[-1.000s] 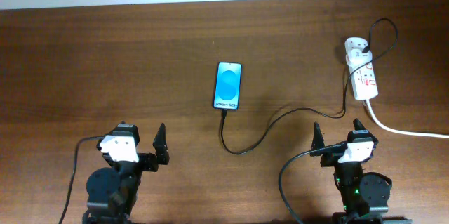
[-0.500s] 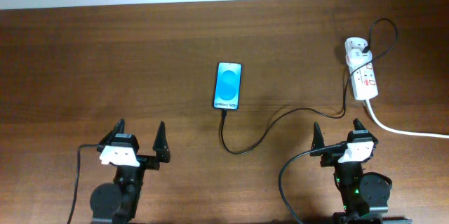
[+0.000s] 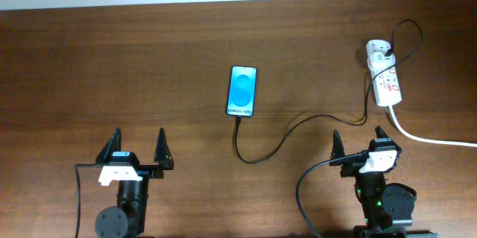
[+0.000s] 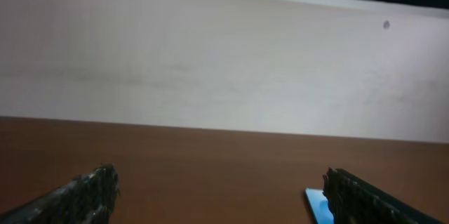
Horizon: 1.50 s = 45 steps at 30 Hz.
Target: Plug charger to phone and switch on socket
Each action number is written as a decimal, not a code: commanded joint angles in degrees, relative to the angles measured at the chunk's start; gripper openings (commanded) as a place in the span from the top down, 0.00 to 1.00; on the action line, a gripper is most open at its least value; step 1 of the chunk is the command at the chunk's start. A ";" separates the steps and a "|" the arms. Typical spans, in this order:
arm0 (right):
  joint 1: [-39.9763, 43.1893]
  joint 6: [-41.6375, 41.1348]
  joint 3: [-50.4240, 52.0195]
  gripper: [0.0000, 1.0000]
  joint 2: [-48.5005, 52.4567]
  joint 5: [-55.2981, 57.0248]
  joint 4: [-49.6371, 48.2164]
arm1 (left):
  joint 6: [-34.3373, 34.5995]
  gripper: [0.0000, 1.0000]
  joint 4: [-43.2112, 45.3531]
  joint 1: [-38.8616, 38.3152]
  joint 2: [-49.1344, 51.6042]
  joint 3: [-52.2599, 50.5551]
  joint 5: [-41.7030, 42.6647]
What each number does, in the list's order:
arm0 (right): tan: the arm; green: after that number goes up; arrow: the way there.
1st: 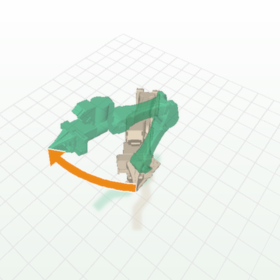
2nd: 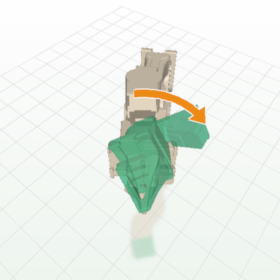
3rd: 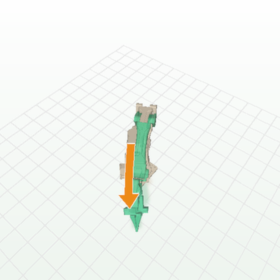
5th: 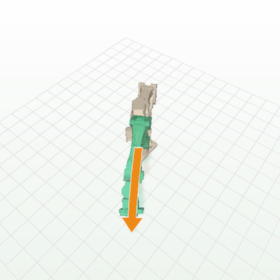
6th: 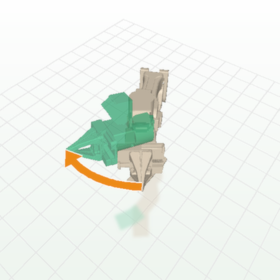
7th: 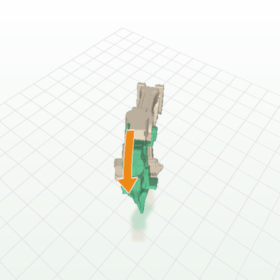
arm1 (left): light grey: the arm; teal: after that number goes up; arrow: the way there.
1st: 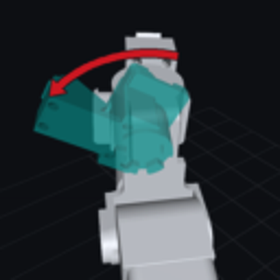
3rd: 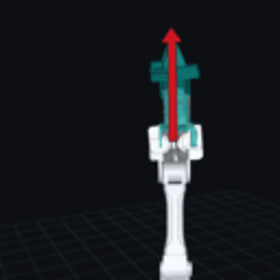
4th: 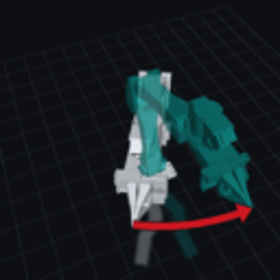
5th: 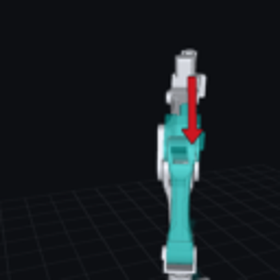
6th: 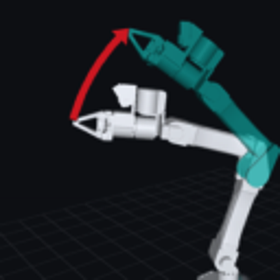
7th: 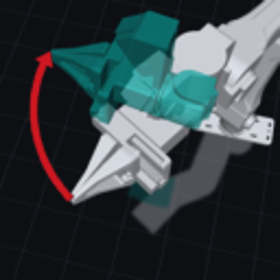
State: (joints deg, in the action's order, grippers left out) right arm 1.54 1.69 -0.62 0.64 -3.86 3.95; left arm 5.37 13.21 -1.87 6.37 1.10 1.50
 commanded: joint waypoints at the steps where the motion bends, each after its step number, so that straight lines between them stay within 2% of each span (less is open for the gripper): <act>1: -0.52 -0.22 0.31 0.02 -0.46 0.48 0.37 | -0.76 0.01 0.37 1.95 -2.10 -0.59 -0.42; 7: -0.52 -0.22 0.31 0.02 -0.46 0.48 0.37 | -0.74 0.01 -6.71 2.05 -6.14 -0.59 -2.40; 11: -0.52 -0.22 0.31 0.02 -0.46 0.48 0.37 | -0.74 0.01 -7.61 2.05 -6.10 -0.59 -2.78; 17: -0.50 -0.22 0.31 0.02 -0.46 0.48 0.37 | -0.74 0.00 -17.49 2.05 -6.10 -0.59 -4.31; 21: -0.52 -0.22 0.31 0.02 -0.46 0.48 0.37 | -1.22 0.00 -17.86 2.03 -6.10 -0.59 -4.02; 25: -0.50 -0.22 0.31 0.02 -0.46 0.48 0.37 | -7.19 0.01 -18.05 2.03 -6.10 -0.59 -2.75; 35: -0.52 -0.22 0.31 0.02 -0.46 0.48 0.37 | -7.02 0.01 -18.14 2.03 -6.08 -0.59 -2.54; 38: -0.52 -0.22 0.31 0.02 -0.46 0.48 0.37 | -3.69 0.01 -18.14 2.03 -6.08 -0.59 -2.54; 45: -0.52 -0.22 0.31 0.01 -0.46 0.48 0.37 | -3.65 0.01 -18.16 2.03 -6.08 -0.59 -1.86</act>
